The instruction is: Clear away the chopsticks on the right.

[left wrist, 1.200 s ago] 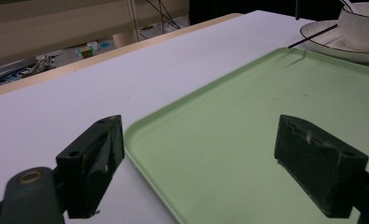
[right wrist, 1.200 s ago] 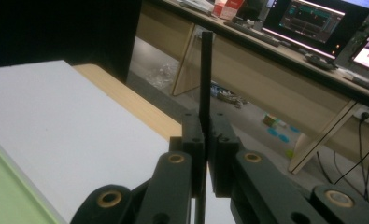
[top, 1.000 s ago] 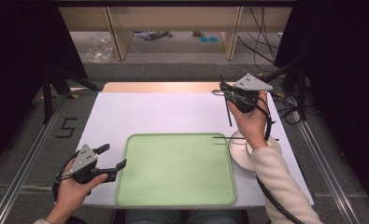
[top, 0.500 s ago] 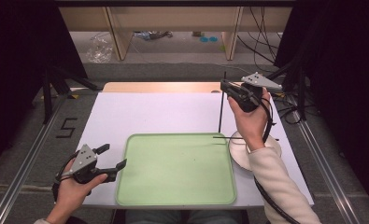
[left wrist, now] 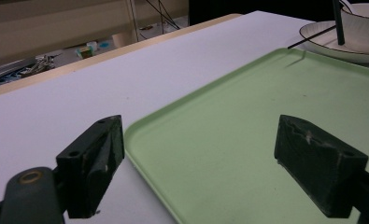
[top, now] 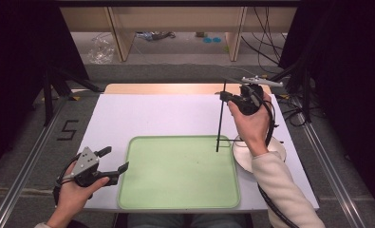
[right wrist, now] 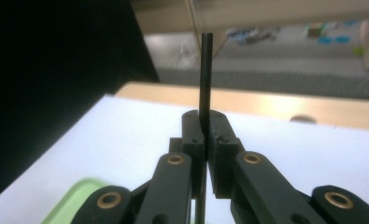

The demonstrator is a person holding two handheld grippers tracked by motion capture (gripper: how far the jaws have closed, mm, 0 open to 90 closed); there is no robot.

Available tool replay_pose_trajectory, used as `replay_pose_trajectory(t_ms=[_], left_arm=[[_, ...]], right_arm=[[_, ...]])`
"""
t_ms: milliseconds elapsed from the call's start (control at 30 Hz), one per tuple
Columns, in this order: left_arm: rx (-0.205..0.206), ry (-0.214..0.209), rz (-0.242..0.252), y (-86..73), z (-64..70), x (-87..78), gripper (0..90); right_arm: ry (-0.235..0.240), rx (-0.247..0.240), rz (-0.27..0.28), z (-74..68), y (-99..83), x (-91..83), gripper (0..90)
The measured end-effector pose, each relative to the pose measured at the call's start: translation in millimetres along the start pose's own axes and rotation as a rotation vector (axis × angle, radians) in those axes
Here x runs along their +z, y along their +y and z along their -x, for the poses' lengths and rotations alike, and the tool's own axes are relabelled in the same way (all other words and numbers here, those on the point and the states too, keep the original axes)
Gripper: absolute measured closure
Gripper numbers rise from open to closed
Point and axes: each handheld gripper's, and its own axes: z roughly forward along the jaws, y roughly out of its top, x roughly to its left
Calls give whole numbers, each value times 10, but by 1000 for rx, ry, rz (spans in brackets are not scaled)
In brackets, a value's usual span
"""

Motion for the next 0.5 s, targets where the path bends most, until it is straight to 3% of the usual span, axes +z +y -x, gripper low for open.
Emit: replay_pose_trajectory(t_ms=[133, 233, 400, 433, 500], left_arm=[[0, -1, 0, -1, -1, 0, 159], [2, -1, -1, -1, -1, 1, 159], [5, -8, 7, 0, -5, 13, 159], [-2, -1, 0, -1, 4, 8, 159], [1, -2, -1, 0, 5, 6, 159]], right_arm=[[11, 55, -71, -8, -25, 41, 878], [-7, 62, -131, -5, -42, 68, 878], [-34, 132, -249, -37, -87, 93, 878], [-40, 101, -260, -21, -105, 121, 878], [-49, 84, -286, -16, -150, 156, 878]])
